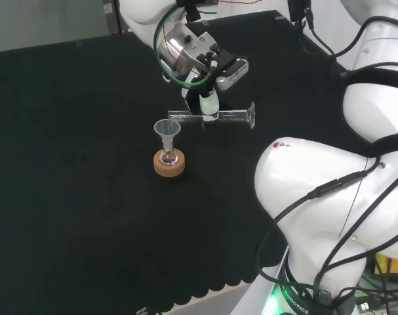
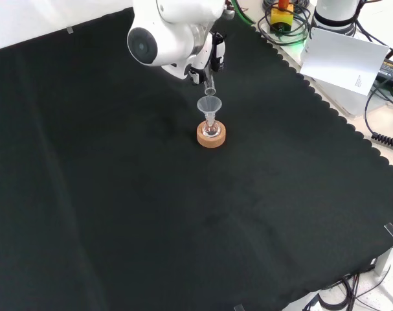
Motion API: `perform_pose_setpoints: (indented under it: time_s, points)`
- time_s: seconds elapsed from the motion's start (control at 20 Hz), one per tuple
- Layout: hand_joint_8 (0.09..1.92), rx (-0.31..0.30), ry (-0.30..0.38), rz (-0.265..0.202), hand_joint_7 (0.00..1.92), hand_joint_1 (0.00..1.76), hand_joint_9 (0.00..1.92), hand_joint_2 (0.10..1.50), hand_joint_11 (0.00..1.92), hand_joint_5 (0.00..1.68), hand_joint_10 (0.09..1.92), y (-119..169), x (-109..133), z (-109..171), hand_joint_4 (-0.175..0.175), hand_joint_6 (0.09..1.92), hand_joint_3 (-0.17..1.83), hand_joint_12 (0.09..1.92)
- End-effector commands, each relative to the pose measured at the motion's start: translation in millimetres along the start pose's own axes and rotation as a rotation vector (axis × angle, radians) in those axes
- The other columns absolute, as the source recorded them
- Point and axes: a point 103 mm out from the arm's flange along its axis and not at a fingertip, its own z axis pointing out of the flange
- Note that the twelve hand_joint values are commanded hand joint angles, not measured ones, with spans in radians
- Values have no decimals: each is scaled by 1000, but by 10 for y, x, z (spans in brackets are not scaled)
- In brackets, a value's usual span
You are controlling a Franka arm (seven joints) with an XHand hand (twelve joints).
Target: Pour the water from the graduated cylinder into the round-bottom flask.
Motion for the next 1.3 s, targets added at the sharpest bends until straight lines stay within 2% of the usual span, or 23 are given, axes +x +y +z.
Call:
perform_pose_setpoints:
  time_s: [0.05, 0.55, 0.6, 0.8, 1.05, 1.3]
  points:
    - [1080, -126, 40, -44, 951, 1248, 1418, 1140, 1189, 910, 87, -9, -42, -6, -175, 1085, 2, 817]
    - [1086, -321, 137, -105, 947, 1247, 1417, 1143, 1189, 907, 87, 11, -187, 71, -175, 1091, 1, 820]
    - [1087, -357, 149, -108, 947, 1247, 1417, 1143, 1189, 906, 87, 13, -207, 81, -175, 1091, 1, 820]
    - [1088, -423, 220, -148, 946, 1247, 1417, 1143, 1189, 906, 87, 48, -288, 130, -175, 1093, 1, 821]
    - [1088, -600, 309, -191, 946, 1247, 1417, 1143, 1189, 906, 87, 55, -355, 193, -175, 1093, 1, 821]
    - [1088, -697, 365, -236, 946, 1247, 1417, 1143, 1188, 907, 87, 75, -396, 205, -175, 1092, 1, 822]
